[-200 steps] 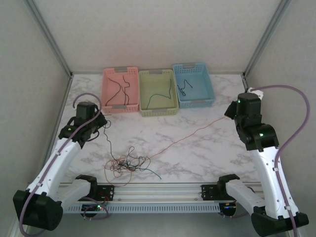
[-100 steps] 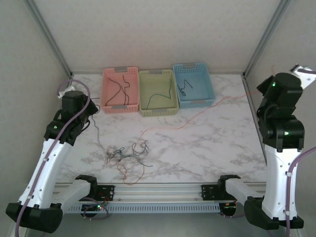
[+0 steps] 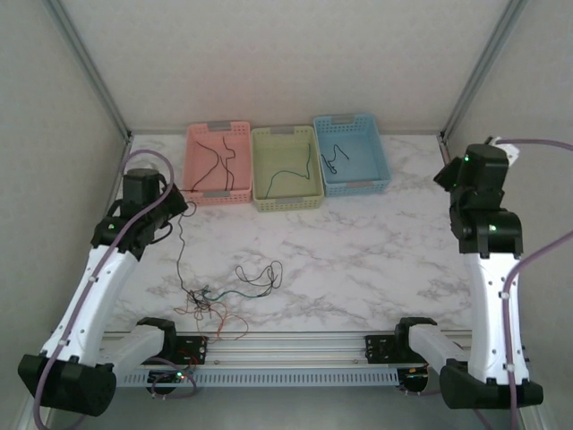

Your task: Untangle the cables

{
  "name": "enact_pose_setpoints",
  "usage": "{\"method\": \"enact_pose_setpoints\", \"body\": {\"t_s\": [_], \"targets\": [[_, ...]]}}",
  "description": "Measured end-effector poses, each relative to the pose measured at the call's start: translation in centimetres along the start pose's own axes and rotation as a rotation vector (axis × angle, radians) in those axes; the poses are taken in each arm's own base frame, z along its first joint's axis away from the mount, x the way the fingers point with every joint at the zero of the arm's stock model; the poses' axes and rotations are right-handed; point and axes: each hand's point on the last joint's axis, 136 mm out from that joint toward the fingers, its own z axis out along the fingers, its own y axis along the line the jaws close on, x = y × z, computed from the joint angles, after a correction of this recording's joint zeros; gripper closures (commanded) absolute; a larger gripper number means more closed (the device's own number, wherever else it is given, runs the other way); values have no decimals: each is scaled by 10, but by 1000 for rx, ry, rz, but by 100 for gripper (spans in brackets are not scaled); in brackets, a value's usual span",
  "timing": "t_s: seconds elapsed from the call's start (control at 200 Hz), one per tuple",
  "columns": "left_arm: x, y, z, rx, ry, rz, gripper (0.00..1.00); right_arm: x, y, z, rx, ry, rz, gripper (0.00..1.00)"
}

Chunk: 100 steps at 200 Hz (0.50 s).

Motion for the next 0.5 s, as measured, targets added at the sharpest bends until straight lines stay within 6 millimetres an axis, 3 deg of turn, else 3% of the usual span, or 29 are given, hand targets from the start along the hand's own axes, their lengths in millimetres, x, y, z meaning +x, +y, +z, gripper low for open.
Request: {"method": "enact_pose_setpoints", "body": {"t_s": [0.09,0.19,0.315,0.5], "targets": [[11,-6,14,29,61,-7,100,14,11,7,-56,63,-5,100],[20,-8,22,50,97,-18,100,10,26,1,-136,76,6,100],[23,-9,24,61,110,-23,100,-25,61,-20,-296,33,40,100],[23,-9,24,62,109,-22,100,-86,122,-67,-611,-51,111,100]]}}
